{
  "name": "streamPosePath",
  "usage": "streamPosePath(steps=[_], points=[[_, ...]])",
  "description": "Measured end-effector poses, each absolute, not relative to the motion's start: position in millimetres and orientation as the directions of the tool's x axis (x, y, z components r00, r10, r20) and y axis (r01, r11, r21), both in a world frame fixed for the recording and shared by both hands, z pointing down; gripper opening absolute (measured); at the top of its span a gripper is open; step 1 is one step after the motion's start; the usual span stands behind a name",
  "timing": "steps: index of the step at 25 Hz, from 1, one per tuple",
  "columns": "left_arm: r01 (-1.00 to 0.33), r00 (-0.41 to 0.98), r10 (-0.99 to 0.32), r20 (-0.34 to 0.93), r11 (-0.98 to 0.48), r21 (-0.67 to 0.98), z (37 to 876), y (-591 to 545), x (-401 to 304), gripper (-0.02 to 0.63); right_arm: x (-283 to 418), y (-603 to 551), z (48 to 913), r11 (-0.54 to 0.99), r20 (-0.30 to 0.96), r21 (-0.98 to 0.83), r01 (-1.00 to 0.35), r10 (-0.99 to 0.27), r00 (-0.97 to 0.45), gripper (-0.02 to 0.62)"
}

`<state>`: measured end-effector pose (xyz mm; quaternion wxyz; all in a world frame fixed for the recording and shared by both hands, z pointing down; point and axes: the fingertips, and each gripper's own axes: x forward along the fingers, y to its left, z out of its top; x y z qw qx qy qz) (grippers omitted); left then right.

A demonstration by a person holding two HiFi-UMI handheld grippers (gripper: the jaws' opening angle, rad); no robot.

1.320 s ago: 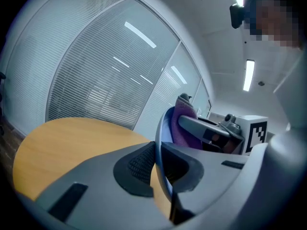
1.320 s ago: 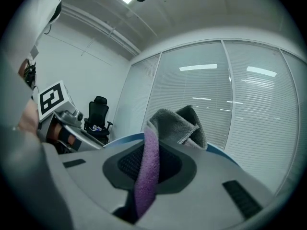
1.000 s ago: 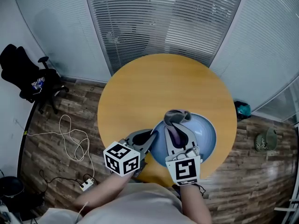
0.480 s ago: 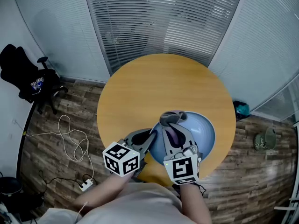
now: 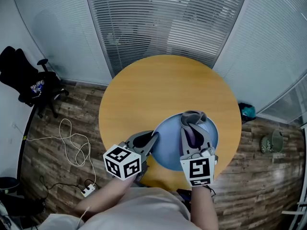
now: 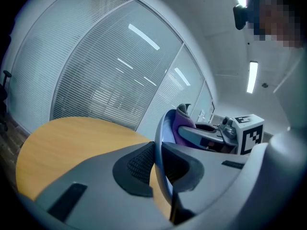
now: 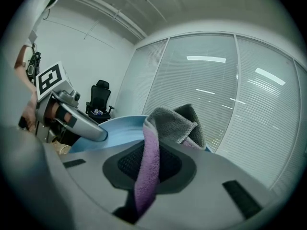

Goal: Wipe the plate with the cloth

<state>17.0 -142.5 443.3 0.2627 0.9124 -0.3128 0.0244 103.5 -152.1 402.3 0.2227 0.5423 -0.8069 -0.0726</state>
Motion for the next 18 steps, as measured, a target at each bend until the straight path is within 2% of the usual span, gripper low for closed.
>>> streamPosePath(steps=[8, 18], points=[[-0.596, 0.791, -0.576, 0.207, -0.649, 0.472, 442.2, -150.0, 16.2, 0.032, 146.3, -155.6, 403.7, 0.329, 0.289, 0.346, -0.879, -0.928, -0.233, 0.051], [-0.599, 0.788, -0.578, 0.212, -0.641, 0.48, 445.7, -157.1, 13.2, 0.032, 159.4, -158.2, 411.0, 0.303, 0.313, 0.354, -0.885, -0.93, -0.194, 0.051]])
